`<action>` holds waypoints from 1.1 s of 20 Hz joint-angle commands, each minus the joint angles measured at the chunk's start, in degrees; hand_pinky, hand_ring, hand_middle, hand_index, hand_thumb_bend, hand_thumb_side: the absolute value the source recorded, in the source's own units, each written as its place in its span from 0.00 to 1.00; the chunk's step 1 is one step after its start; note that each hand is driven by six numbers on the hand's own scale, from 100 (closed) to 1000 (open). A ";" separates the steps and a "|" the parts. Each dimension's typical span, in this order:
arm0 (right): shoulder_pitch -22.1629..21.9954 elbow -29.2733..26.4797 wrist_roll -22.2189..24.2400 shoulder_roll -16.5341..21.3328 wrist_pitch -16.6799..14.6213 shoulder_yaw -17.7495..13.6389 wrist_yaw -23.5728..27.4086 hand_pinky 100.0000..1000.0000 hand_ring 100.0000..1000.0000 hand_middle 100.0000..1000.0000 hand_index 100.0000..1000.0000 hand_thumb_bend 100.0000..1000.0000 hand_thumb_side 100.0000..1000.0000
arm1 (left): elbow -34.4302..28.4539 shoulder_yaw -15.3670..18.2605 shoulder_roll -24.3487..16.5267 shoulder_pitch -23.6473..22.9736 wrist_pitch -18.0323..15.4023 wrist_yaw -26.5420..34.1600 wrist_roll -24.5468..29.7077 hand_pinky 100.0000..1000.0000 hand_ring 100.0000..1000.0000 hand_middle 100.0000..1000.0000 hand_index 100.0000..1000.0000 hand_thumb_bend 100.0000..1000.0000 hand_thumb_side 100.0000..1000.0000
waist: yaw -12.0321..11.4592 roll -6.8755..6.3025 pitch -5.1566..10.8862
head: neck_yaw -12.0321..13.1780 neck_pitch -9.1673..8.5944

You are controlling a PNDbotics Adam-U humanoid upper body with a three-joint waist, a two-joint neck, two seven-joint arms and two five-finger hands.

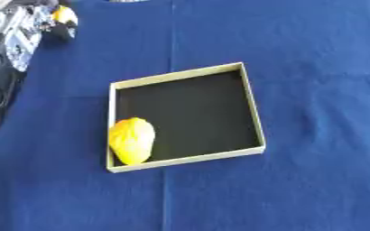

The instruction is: Pick up objects on the table and place them in the box.

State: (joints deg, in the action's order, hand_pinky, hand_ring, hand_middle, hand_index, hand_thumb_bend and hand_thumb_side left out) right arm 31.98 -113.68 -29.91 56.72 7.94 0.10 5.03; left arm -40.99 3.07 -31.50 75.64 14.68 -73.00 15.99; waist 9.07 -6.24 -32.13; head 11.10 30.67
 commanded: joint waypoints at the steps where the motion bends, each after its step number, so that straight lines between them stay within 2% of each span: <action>1: 0.19 -0.91 -0.10 1.48 0.23 -0.48 -0.51 0.79 0.90 0.78 0.79 0.00 0.91 | -0.31 -0.23 -2.17 0.28 0.82 -2.86 -3.20 0.65 0.61 0.53 0.63 0.13 0.00 | 0.07 0.26 1.46 | 0.34 -0.39; 4: 0.00 -0.91 -0.31 1.37 0.26 -0.52 -0.21 0.79 0.90 0.77 0.79 0.00 0.91 | 0.01 -0.36 -2.24 -0.04 1.97 -6.31 -8.36 0.51 0.45 0.38 0.46 0.11 0.00 | 0.13 0.19 1.59 | 0.42 -0.36; 8: -0.44 -0.91 -0.27 1.35 0.37 -0.42 -0.01 0.79 0.90 0.77 0.80 0.00 0.91 | 0.59 -0.17 -1.93 -0.29 3.28 -7.28 -13.60 0.49 0.41 0.34 0.41 0.11 0.00 | 0.16 0.18 1.92 | 0.55 -0.07; 11: -0.82 -0.91 -0.31 1.38 0.56 -0.40 0.06 0.79 0.90 0.77 0.80 0.00 0.91 | 0.08 -0.73 -1.67 -0.27 2.27 -5.91 -14.94 0.50 0.41 0.34 0.40 0.12 0.00 | -0.03 0.24 2.42 | 0.48 0.42; 16: -1.83 -0.91 -0.39 1.52 0.91 -0.46 0.25 0.79 0.90 0.77 0.79 0.00 0.91 | -6.88 -4.47 -2.08 -0.61 -3.49 -1.93 -14.64 0.53 0.41 0.33 0.39 0.09 0.00 | -1.09 0.39 4.11 | -0.45 2.16; 22: -2.81 -0.91 -0.28 1.78 1.15 -0.49 0.80 0.79 0.90 0.77 0.79 0.00 0.91 | -22.56 -14.24 -3.89 -4.24 -13.04 6.56 -11.06 0.53 0.44 0.37 0.42 0.15 0.00 | -2.84 0.83 7.19 | -2.12 4.90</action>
State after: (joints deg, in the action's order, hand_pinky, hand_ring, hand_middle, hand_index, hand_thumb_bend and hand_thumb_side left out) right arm 28.81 -113.68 -30.17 56.71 8.97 0.14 5.58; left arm -59.62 -9.44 -33.09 70.60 3.50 -68.10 4.29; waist 6.14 -5.98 -26.72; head 9.36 35.07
